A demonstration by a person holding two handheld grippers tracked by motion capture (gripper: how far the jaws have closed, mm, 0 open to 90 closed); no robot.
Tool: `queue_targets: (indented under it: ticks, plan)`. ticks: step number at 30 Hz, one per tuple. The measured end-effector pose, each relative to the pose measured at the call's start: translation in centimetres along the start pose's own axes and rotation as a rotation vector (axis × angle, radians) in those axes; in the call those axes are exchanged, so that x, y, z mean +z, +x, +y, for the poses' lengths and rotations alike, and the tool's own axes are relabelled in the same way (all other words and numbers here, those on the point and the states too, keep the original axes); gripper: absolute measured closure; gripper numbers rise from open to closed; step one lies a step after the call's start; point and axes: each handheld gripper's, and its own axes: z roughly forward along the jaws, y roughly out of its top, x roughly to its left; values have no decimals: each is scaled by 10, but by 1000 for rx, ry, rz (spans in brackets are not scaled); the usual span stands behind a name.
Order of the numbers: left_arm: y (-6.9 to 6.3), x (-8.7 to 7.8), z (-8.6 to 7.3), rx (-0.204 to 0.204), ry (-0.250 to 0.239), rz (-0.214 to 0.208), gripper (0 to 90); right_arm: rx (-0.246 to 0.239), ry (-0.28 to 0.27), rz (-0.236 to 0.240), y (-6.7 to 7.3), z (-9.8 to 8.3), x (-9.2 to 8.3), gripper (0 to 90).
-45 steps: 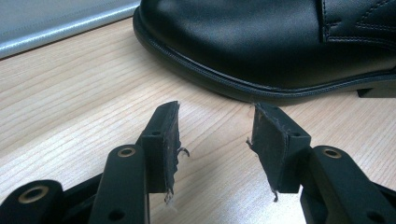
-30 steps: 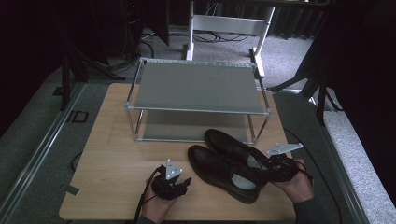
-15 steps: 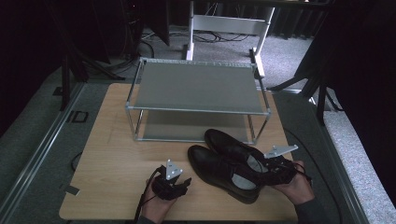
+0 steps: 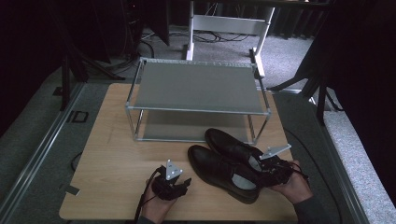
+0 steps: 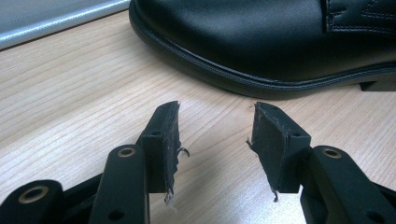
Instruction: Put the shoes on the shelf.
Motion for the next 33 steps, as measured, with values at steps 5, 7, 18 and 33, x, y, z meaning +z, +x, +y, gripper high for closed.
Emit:
queue_targets:
  ticks: [5,7,18,33]
  plan:
    - [-1,1,0,1,1,0,518,-7,58,3,2,3,11,398]
    - [0,0,0,1,1,0,518,-11,73,1,2,4,14,446]
    - [0,-1,-1,-2,-1,5,518,14,74,23,1,7,16,755]
    - [1,-1,-1,-2,0,8,518,49,41,40,0,5,15,798]
